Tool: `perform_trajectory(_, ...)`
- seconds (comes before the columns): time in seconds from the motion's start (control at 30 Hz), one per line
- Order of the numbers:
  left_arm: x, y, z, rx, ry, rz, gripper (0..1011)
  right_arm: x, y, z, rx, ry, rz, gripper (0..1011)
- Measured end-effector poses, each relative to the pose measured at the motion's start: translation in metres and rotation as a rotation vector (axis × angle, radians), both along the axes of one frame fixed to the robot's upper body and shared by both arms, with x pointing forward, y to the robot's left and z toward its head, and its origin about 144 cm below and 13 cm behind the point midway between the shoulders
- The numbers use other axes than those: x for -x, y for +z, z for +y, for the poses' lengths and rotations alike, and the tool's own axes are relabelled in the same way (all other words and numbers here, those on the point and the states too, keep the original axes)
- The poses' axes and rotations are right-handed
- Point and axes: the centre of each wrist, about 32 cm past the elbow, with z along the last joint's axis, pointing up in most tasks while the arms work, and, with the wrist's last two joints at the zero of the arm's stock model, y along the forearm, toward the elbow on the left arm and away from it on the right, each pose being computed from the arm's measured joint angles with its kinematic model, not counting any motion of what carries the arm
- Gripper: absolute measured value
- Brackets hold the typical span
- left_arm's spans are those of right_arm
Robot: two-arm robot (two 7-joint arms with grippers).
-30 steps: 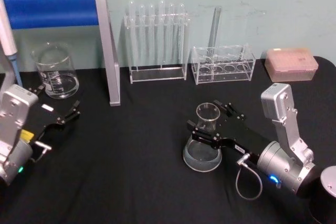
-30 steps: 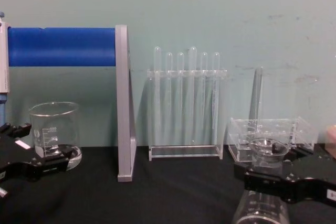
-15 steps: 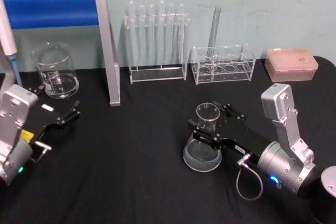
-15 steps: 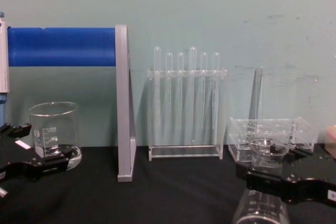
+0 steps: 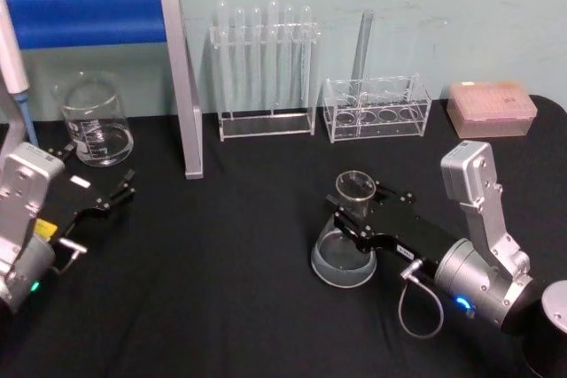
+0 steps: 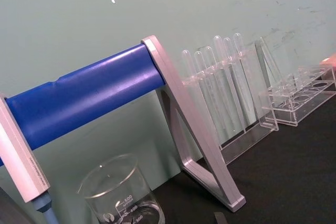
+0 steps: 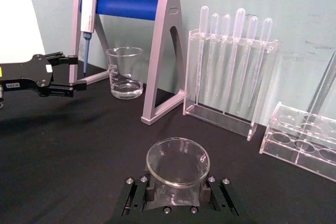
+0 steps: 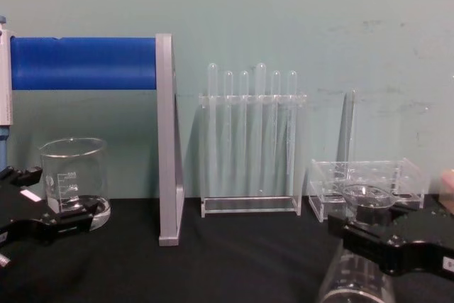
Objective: Grasp the erlenmeyer flask with one hand, shake it three times, then place it back.
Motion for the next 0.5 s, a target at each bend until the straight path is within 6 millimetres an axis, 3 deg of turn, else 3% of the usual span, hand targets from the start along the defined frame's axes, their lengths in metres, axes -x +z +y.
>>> perform_trajectory(0.23, 0.0, 0.0, 0.0, 0.0, 0.0, 0.0, 1001, 0.0, 0.002, -0.001, -0.008, -0.02, -0.009, 450)
perform_trajectory(0.5, 0.0, 0.0, 0.0, 0.0, 0.0, 0.0, 1001, 0.0, 0.024, -0.002, -0.01, -0.051, -0.043, 449)
